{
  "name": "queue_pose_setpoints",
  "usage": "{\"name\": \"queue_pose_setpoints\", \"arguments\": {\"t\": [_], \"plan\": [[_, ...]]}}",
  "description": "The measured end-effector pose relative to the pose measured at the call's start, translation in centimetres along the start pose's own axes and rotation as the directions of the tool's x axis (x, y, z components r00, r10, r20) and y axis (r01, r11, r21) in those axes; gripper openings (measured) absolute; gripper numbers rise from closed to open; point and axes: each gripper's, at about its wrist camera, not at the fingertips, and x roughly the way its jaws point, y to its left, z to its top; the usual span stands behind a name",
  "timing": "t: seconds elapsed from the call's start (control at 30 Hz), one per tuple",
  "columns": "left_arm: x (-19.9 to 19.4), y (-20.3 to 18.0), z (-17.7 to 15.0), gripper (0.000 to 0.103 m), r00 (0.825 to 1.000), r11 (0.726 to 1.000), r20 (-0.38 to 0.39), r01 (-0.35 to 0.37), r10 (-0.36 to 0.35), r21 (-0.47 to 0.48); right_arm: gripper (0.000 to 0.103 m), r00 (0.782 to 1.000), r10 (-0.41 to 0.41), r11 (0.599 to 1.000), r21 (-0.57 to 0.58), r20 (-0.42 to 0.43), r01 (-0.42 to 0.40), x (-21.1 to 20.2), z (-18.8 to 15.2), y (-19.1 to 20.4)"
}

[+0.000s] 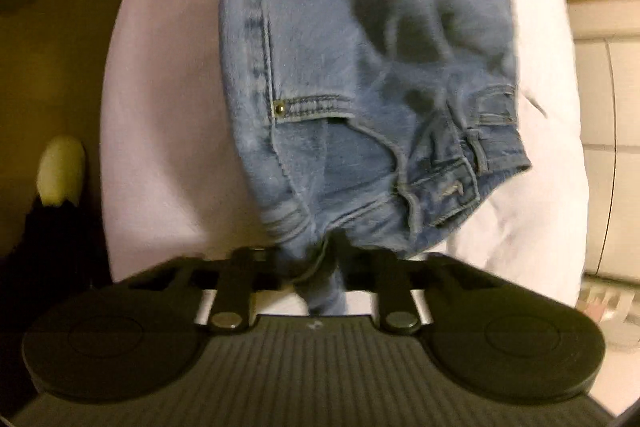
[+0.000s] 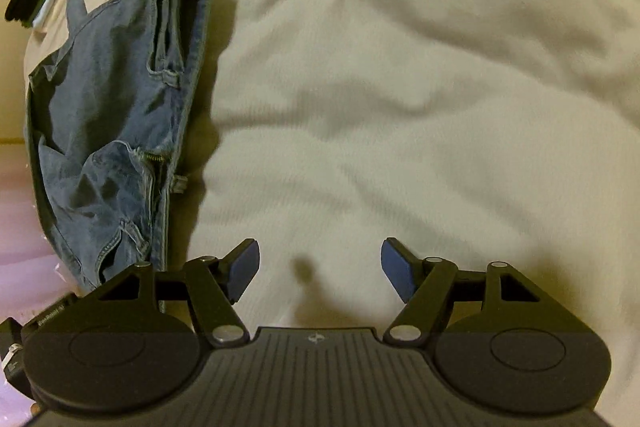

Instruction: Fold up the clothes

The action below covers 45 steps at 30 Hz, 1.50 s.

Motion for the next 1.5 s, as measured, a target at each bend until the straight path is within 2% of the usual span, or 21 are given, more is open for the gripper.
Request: {"name": "queue_pose_setpoints", "arguments": {"t": [0.07, 0.17, 0.3, 0.37, 0.43, 0.5, 0.7, 0.73, 0.77, 0.8, 0.87, 0.9, 0.93, 0.97, 1.0, 1.07, 1.1, 1.2, 1.33, 1.43, 1.5], "plan": [[-2.0, 0.6, 0.0, 0.014, 1.000, 1.000, 0.027, 0.017, -0.017, 0.015, 0.070, 1.000, 0.015, 1.000, -0.027, 0.009, -0.015, -0.2, 1.0, 0.2], [-3.3, 1.7, 0.3, 0.014, 0.999, 0.999, 0.040, -0.033, 0.031, 0.032, 0.070, 0.996, 0.086, 0.996, -0.025, 0.035, -0.085, -0.6, 2.4, 0.2], [-1.9, 2.4, 0.9, 0.021, 0.997, 0.997, 0.013, -0.078, 0.078, -0.002, 0.070, 0.968, 0.225, 0.974, -0.001, 0.113, -0.227, -0.5, 5.1, 0.4], [-1.0, 2.0, 1.0, 0.023, 0.996, 0.996, 0.012, -0.094, 0.094, -0.003, 0.070, 0.955, 0.259, 0.965, 0.003, 0.144, -0.262, -0.1, 6.7, 0.7], [-0.3, 1.7, 1.1, 0.031, 0.992, 0.992, 0.019, -0.127, 0.127, 0.002, 0.070, 0.942, 0.283, 0.958, -0.007, 0.180, -0.286, 0.1, 8.2, 1.3], [0.1, 1.8, 1.2, 0.033, 0.991, 0.991, 0.024, -0.132, 0.132, -0.019, 0.070, 0.930, 0.307, 0.951, -0.028, 0.201, -0.308, 0.2, 9.5, 1.9], [1.2, 1.6, 0.7, 0.037, 0.990, 0.990, 0.038, -0.137, 0.138, -0.032, 0.072, 0.941, 0.304, 0.951, -0.110, 0.150, -0.290, 3.3, 13.0, 4.5], [1.3, 1.6, 0.7, 0.037, 0.990, 0.990, 0.038, -0.138, 0.139, -0.033, 0.071, 0.941, 0.310, 0.948, -0.122, 0.139, -0.294, 3.8, 13.3, 4.9], [1.4, 1.7, 0.7, 0.038, 0.990, 0.990, 0.037, -0.136, 0.138, -0.038, 0.064, 0.945, 0.304, 0.948, -0.132, 0.122, -0.289, 4.4, 13.6, 5.4], [1.5, 1.8, 0.6, 0.042, 0.991, 0.990, 0.034, -0.132, 0.133, -0.043, 0.060, 0.951, 0.293, 0.950, -0.140, 0.102, -0.278, 5.0, 13.7, 5.9], [1.6, 1.9, 0.6, 0.057, 0.992, 0.992, 0.027, -0.120, 0.121, -0.050, 0.044, 0.960, 0.273, 0.953, -0.155, 0.069, -0.260, 6.0, 13.8, 6.7], [1.7, 1.8, 0.6, 0.067, 0.992, 0.992, 0.028, -0.120, 0.121, -0.049, 0.044, 0.962, 0.267, 0.954, -0.159, 0.058, -0.255, 6.3, 13.7, 7.0], [1.8, 1.6, 0.5, 0.068, 0.992, 0.991, 0.029, -0.122, 0.123, -0.046, 0.044, 0.964, 0.261, 0.954, -0.167, 0.052, -0.249, 6.4, 13.6, 7.2], [1.9, 1.3, 0.5, 0.068, 0.992, 0.991, 0.032, -0.125, 0.126, -0.038, 0.044, 0.966, 0.255, 0.954, -0.178, 0.049, -0.243, 6.5, 13.5, 7.5], [2.0, 1.0, 0.5, 0.062, 0.991, 0.991, 0.037, -0.128, 0.129, -0.026, 0.043, 0.968, 0.247, 0.953, -0.190, 0.047, -0.235, 6.6, 13.3, 7.8], [1.5, 0.8, 0.6, 0.041, 0.990, 0.991, 0.046, -0.132, 0.132, -0.005, 0.020, 0.971, 0.233, 0.953, -0.209, 0.052, -0.218, 6.5, 12.9, 8.2], [1.1, 0.8, 0.6, 0.023, 0.989, 0.990, 0.048, -0.141, 0.140, 0.001, 0.017, 0.972, 0.229, 0.954, -0.211, 0.059, -0.212, 6.3, 12.8, 8.3], [-0.9, 1.3, 0.7, 0.005, 0.993, 0.995, 0.051, -0.103, 0.103, 0.002, 0.013, 0.970, 0.235, 0.953, -0.210, 0.066, -0.216, 5.0, 12.1, 8.6], [-5.8, -0.6, 0.8, 0.004, 0.993, 0.996, 0.117, -0.031, 0.021, 0.085, 0.012, 0.946, 0.320, 0.941, -0.132, 0.055, -0.311, 1.9, 11.0, 8.6], [-9.5, -2.4, 1.3, 0.004, 0.984, 0.987, 0.172, 0.011, -0.038, 0.158, 0.012, 0.908, 0.414, 0.909, -0.086, 0.066, -0.408, -1.3, 10.0, 9.1], [-10.9, -3.3, 1.5, 0.005, 0.982, 0.981, 0.189, -0.012, -0.025, 0.192, 0.012, 0.882, 0.463, 0.886, -0.075, 0.086, -0.458, -3.7, 9.4, 9.6]]}}
